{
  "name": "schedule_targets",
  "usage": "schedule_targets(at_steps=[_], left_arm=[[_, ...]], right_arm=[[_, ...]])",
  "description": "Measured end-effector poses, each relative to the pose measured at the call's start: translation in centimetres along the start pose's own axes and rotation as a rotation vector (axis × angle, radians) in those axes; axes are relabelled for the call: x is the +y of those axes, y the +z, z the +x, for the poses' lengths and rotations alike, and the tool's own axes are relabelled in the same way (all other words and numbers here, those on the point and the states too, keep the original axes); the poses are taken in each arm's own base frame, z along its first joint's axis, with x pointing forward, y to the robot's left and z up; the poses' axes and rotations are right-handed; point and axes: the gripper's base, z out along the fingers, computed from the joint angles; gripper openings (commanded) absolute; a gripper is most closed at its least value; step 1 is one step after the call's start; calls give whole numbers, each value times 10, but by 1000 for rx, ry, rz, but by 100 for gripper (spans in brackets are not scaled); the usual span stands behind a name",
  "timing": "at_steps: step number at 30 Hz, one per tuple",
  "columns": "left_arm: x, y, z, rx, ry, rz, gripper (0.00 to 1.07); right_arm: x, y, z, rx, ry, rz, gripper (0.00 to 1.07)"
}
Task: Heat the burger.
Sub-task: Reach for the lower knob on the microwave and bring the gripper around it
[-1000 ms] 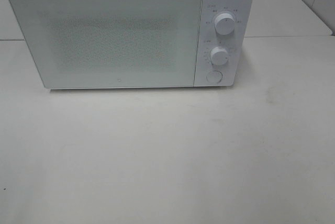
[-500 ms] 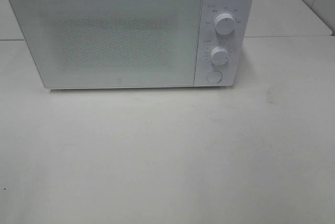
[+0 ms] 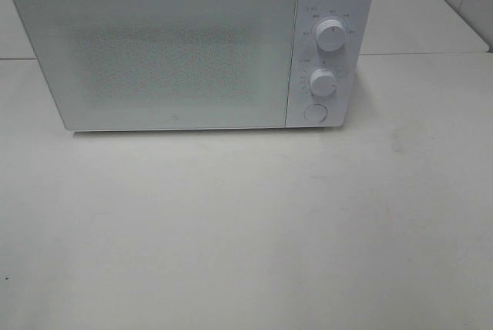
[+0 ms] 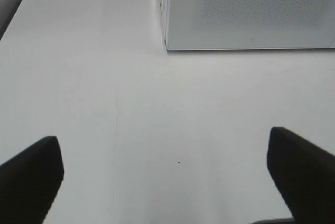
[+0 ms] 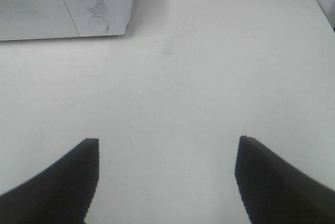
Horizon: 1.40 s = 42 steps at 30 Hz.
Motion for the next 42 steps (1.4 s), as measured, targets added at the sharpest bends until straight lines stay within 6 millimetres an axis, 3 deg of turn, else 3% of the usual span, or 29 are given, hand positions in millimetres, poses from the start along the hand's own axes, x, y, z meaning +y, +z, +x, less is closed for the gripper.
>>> schedule_targets(at_steps=[10,16,31,33,42], left_arm=[[0,0,0,0,0,0,98],[0,0,0,0,0,0,98],[0,0,0,0,0,0,98],[0,0,0,0,0,0,98],[0,0,0,0,0,0,98]], right_arm=[[0,0,0,-1,2,-3,71],[2,-7,-12,-53,3,-11,71],[11,38,-50,-19,-14,-15,71],[13,56,-58,13,-21,-11,71],[16,98,-67,98,-68,16,71]])
